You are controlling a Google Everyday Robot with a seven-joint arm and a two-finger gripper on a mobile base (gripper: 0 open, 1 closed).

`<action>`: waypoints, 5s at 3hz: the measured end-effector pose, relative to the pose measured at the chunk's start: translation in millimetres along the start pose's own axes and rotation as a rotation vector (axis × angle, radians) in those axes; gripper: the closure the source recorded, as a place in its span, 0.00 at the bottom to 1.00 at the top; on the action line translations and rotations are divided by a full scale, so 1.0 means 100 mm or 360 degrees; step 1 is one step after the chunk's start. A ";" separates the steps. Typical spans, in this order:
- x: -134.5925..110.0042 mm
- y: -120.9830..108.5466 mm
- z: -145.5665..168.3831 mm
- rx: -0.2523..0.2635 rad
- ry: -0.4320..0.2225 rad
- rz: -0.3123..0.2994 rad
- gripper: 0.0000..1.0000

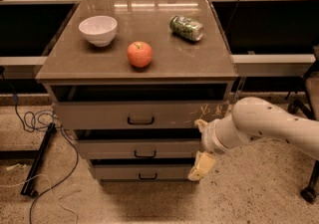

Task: Open middle drawer

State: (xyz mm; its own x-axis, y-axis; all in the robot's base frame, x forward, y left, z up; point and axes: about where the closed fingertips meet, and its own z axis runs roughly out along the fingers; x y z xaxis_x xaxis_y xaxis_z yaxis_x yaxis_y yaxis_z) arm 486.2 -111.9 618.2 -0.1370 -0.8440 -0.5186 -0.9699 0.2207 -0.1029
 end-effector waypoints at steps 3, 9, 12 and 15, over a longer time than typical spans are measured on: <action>0.52 -0.20 0.72 0.0095 -0.0025 0.0124 0.00; 0.49 -0.49 1.85 0.0140 -0.0137 0.0109 0.00; 0.51 -0.59 2.04 0.0163 -0.0159 0.0096 0.42; 0.45 -0.62 1.94 0.0164 -0.0159 0.0096 1.00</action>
Offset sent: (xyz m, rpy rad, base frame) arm 0.0273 -0.0241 -0.0953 0.0262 -0.0036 -0.1286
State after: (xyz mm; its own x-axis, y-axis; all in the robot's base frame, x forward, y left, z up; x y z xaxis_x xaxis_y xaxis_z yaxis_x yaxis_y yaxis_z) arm 579.1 -68.8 436.1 -0.1684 -0.7759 -0.6079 -0.9341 0.3226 -0.1530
